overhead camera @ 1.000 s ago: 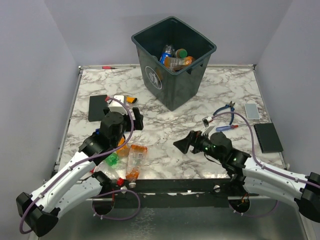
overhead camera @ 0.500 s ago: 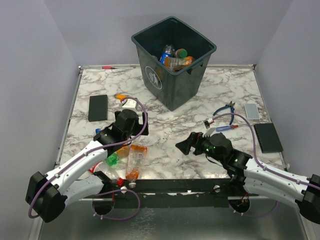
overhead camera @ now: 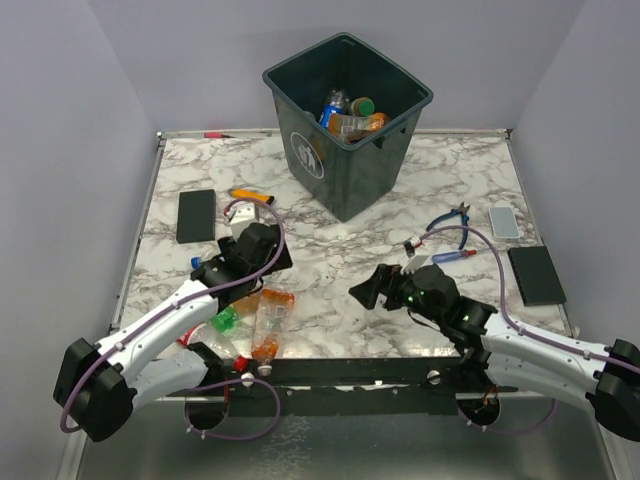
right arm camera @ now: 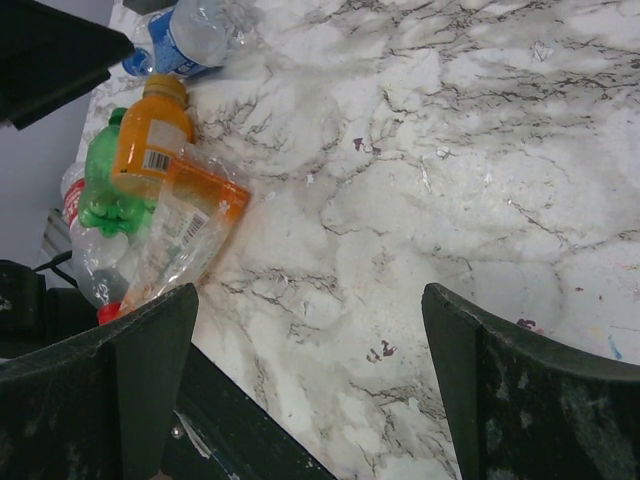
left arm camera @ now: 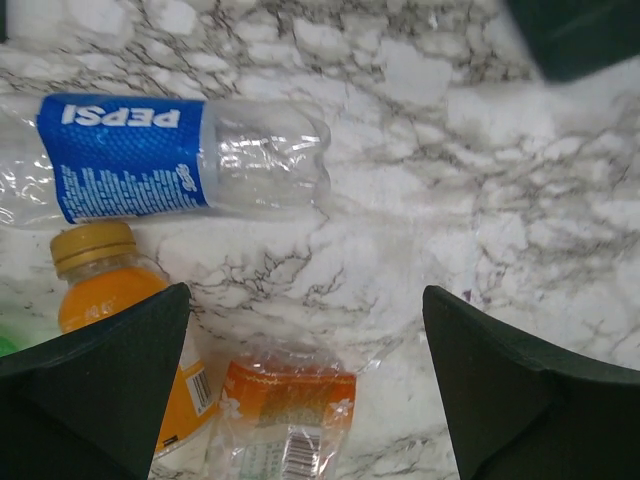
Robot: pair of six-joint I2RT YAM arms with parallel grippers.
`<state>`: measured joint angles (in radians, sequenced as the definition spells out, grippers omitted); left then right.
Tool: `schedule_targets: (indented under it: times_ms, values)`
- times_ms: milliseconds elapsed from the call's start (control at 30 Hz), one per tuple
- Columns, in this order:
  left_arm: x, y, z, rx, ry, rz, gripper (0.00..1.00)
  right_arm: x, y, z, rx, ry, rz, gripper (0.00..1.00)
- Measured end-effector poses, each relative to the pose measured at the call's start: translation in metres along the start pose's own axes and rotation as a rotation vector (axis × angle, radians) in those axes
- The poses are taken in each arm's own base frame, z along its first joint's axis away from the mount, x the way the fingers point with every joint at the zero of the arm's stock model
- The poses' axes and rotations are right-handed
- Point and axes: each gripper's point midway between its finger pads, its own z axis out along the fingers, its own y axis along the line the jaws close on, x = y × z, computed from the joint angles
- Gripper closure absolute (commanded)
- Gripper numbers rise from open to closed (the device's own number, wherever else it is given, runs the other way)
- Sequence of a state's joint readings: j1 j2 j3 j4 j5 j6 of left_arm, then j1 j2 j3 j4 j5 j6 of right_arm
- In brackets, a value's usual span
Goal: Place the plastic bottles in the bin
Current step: Pick up the plastic bottle at the center of the board.
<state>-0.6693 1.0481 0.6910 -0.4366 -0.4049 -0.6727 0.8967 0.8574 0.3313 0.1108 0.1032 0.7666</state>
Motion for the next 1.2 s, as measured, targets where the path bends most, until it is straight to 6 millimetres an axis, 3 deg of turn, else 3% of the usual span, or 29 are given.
schedule_targets:
  times_ms: [133, 267, 500, 700, 800, 933, 1200]
  values:
    - [-0.036, 0.012, -0.001, -0.056, -0.114, -0.19, 0.01, -0.003, 0.003, 0.0, -0.017, -0.017, 0.006, 0.03]
    - [-0.066, 0.041, 0.02, -0.13, -0.168, -0.514, 0.01, -0.007, 0.006, -0.002, -0.029, -0.03, 0.008, 0.03]
    - [-0.085, 0.03, 0.026, -0.084, -0.214, -0.937, 0.01, -0.022, 0.017, -0.014, -0.074, -0.088, 0.015, 0.03]
    - [-0.09, 0.041, 0.025, -0.172, -0.247, -1.164, 0.01, -0.024, 0.018, -0.016, -0.08, -0.099, 0.017, 0.04]
    - [-0.089, 0.04, 0.034, -0.245, -0.22, -1.209, 0.01, -0.021, 0.015, -0.015, -0.071, -0.09, 0.016, 0.04]
    - [-0.07, 0.04, 0.047, -0.32, -0.161, -1.224, 0.01, -0.019, 0.014, -0.015, -0.065, -0.084, 0.015, 0.04]
    - [-0.049, 0.046, 0.048, -0.372, -0.128, -1.242, 0.01, -0.013, 0.006, -0.019, -0.052, -0.077, 0.015, 0.04]
